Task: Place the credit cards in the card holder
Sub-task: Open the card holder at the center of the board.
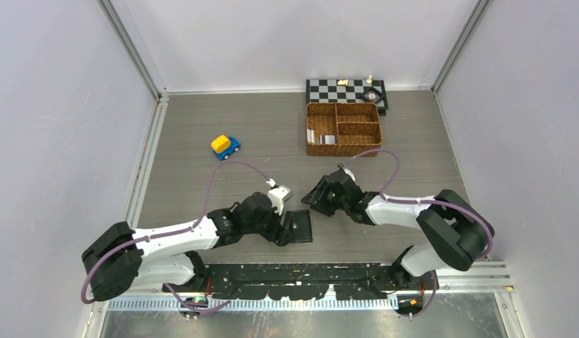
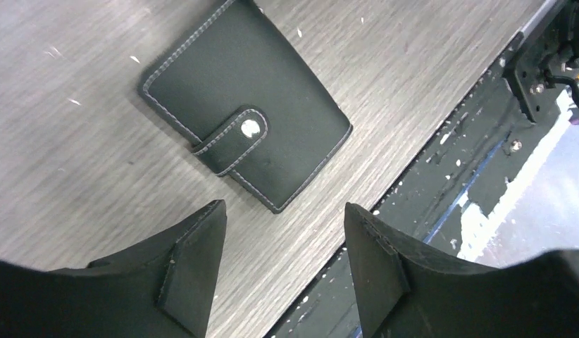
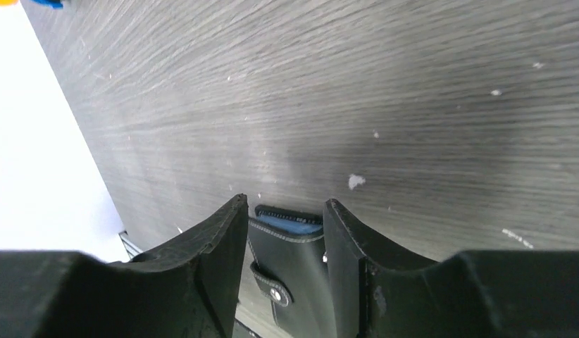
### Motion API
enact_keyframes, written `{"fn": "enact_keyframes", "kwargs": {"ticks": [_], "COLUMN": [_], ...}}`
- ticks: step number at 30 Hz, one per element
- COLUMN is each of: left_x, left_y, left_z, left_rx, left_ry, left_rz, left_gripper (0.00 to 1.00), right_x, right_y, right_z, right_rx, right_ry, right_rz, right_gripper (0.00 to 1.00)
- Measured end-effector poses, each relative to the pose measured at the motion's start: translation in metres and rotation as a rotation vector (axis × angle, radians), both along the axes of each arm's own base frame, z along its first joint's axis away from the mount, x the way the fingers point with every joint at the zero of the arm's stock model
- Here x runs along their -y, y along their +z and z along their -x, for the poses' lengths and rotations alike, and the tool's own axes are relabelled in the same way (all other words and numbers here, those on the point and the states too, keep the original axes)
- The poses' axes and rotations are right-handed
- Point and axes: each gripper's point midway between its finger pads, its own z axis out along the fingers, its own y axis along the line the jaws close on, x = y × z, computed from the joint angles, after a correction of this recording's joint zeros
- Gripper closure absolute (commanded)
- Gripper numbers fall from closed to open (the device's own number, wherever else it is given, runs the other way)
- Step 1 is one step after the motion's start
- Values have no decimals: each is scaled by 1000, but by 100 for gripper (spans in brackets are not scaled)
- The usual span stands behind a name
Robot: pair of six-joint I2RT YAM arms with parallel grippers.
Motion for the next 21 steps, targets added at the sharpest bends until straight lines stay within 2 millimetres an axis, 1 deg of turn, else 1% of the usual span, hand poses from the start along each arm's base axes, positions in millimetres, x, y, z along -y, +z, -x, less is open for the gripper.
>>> {"fn": "enact_keyframes", "kwargs": {"ticks": [2,4,6,8,10,15,21], "left_x": [-2,-1,7,16,21,18,16], "left_y": [9,19,27,29,23,0,-22], "left_z": [-7,-17,-28,-36,-40,-40,-35], "left_rx": [45,100,152,190,217,232,222], "left_ry": [3,-10,-44,-87,-135,-216,-283], "left_rz": [-20,-50,-77,-105,-143,-223,-280], "left_gripper": [36,40,41,41,41,42,42], "right_x": [1,5,10,16,22,35,35], "right_y": [5,13,21,28,29,17,10], "right_z": [3,10,16,23,31,45,49], "right_rx": [10,17,31,41,39,3,-19], "right_ry": [34,56,69,74,75,72,85], "right_rz": [15,26,25,19,20,43,45], "right_gripper": [46,45,44,43,42,41,42]}}
